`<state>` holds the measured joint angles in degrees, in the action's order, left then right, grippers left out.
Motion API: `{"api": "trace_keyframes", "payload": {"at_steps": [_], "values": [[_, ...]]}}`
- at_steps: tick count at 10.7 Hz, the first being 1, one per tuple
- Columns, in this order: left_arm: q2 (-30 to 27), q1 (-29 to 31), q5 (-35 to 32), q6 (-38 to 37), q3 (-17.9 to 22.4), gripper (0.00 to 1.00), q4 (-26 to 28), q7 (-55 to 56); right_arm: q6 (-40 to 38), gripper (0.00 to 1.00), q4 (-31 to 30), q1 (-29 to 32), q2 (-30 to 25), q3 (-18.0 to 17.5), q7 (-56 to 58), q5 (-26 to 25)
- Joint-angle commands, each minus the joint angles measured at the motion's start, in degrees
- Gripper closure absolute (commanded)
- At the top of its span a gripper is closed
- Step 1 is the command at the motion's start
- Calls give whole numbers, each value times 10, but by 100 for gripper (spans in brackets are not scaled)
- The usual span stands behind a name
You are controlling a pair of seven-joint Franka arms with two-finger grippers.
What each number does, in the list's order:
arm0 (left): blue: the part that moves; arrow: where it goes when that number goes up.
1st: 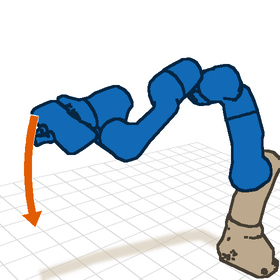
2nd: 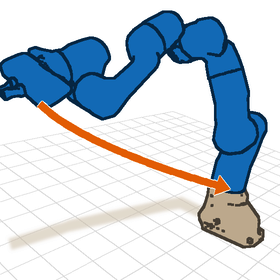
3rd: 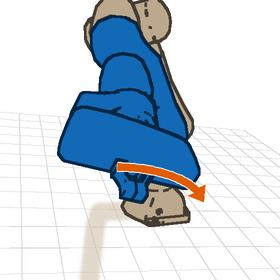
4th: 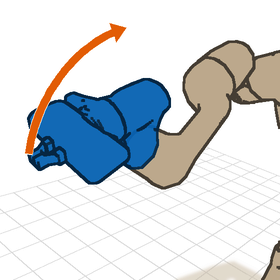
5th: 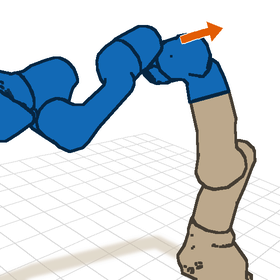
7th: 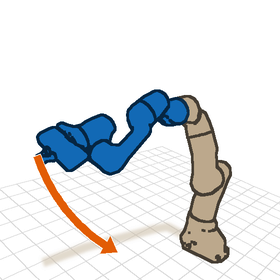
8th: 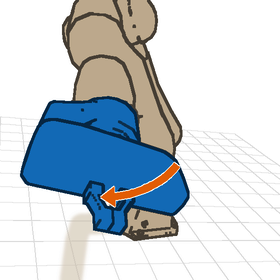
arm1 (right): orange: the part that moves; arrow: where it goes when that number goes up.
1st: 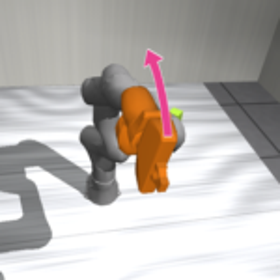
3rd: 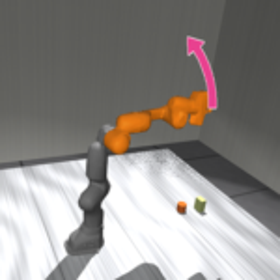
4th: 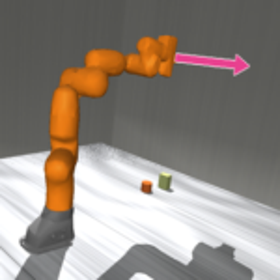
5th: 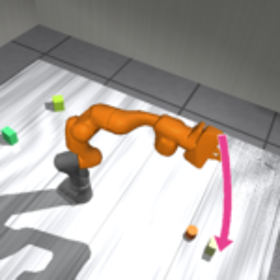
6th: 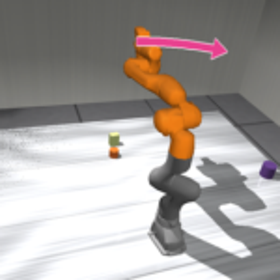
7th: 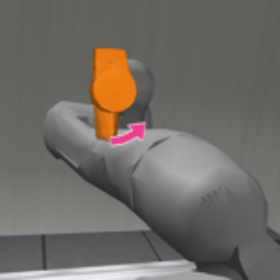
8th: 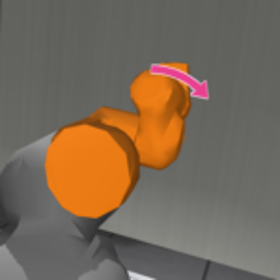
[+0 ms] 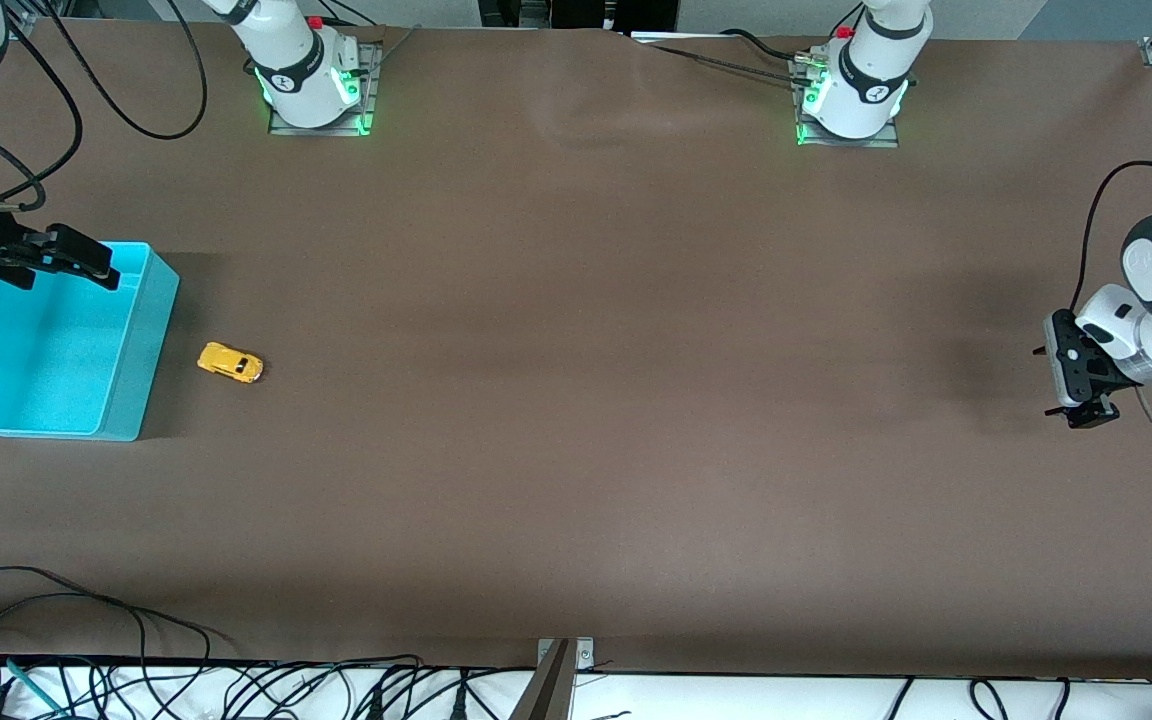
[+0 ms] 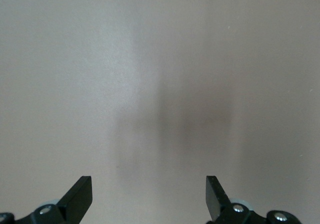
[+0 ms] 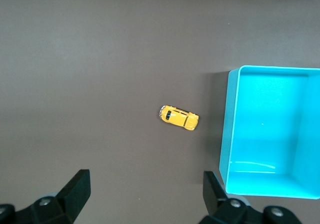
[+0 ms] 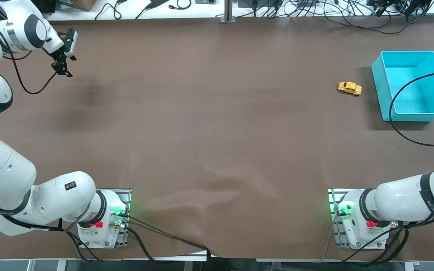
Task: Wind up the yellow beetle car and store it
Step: 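Reach the right gripper to the car while the left gripper withdraws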
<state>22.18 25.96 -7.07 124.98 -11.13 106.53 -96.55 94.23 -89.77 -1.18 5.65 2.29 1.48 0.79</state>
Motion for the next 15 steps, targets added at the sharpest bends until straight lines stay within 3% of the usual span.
{"api": "trace_keyframes", "payload": {"at_steps": [1,4,7,11,13,14,15], "values": [[-66,0,12,-67,-28,0,3,104,-3,0,2,0,2,-1,4,-4],[-75,-1,11,-212,-99,0,-93,293,9,0,-3,0,26,0,6,-2],[-78,-1,11,-315,-174,0,-164,529,133,0,-101,0,34,-3,36,-4],[-82,0,12,-374,-262,0,-240,818,272,0,-218,1,42,-4,203,-4],[-130,-38,12,-374,-265,0,-241,979,328,0,-266,7,45,-4,306,-3],[-143,-70,15,-374,-242,0,-243,1033,356,0,-287,14,51,-4,364,-3],[-178,-139,16,-371,-166,0,-240,1044,371,0,-296,21,67,-4,438,-2]]}}
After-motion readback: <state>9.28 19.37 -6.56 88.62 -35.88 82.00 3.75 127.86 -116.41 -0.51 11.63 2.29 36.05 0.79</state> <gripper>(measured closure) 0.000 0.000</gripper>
